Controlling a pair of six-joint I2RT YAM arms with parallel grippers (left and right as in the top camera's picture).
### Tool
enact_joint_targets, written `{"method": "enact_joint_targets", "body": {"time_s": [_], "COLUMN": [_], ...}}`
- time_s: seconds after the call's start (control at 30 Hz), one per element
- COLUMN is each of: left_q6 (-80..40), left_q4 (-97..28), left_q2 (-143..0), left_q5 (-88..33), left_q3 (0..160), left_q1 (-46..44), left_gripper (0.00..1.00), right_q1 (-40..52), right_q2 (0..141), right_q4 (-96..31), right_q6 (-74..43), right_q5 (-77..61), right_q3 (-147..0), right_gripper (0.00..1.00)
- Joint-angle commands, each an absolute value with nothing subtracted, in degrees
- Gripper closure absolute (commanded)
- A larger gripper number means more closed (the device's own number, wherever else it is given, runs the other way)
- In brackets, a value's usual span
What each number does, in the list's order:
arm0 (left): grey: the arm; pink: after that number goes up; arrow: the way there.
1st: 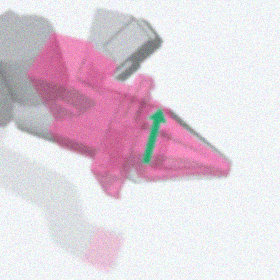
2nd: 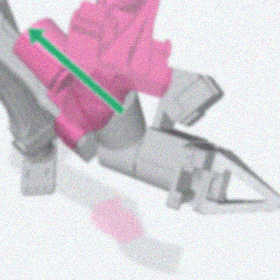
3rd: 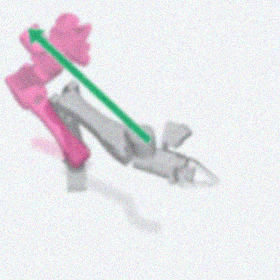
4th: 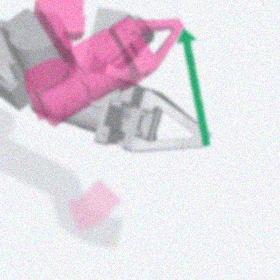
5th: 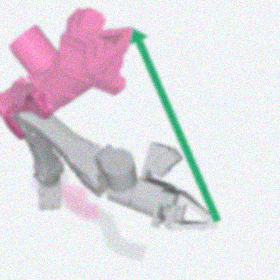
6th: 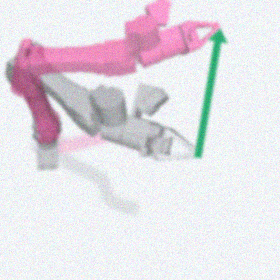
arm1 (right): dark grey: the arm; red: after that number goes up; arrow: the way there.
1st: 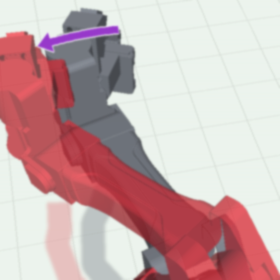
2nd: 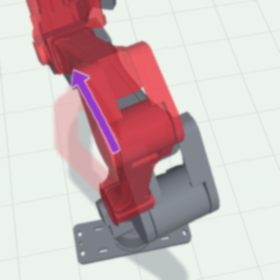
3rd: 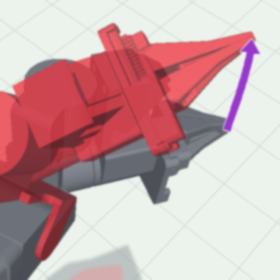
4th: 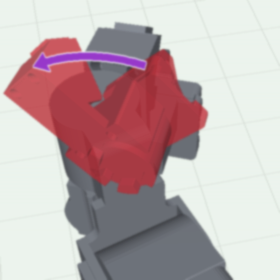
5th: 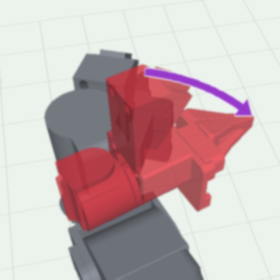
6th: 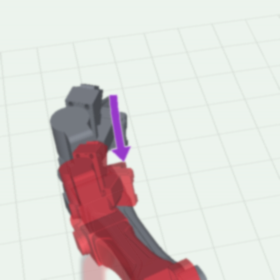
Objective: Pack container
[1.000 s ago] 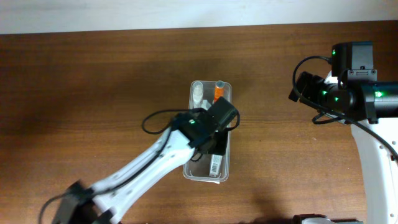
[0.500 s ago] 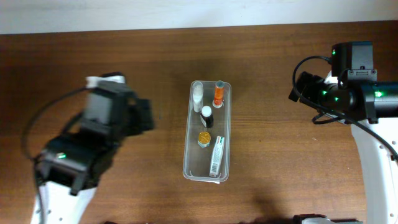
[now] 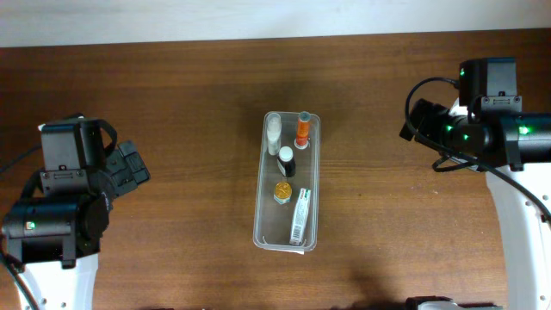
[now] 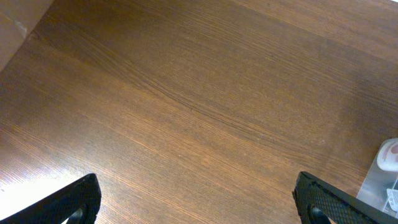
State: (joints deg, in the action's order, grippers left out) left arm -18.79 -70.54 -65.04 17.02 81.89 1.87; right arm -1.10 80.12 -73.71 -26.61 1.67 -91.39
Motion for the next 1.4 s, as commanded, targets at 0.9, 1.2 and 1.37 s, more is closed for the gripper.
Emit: {"method": "enact_joint_targets", "body": {"time_s": [0.9,1.2,1.37], "left_q6": [-17.67,-17.67,-17.67], "left_q4": [-70.63,-70.63,-70.63], "left_q2": [-65.01,-65.01,-65.01], "left_q5": [17.82,17.82,17.82], "left_q3": [82.24,82.24,82.24], "left_q1": [2.20,2.20,2.20], "left_gripper": [0.01,0.01,0.01], "right_q1": [-1.52,-1.54,-1.54], "right_q2": [66.24,43.72,31.44], "right_q4": [-74.56,-58.28,-54.41], "right_q6": [-14.02,-0.64,-0.23], "right_q5": [5.98,5.85,5.10], "right_q3": [-91.50,-73.32,-56.88], "right_gripper": [0.02,0.02,0.01]}}
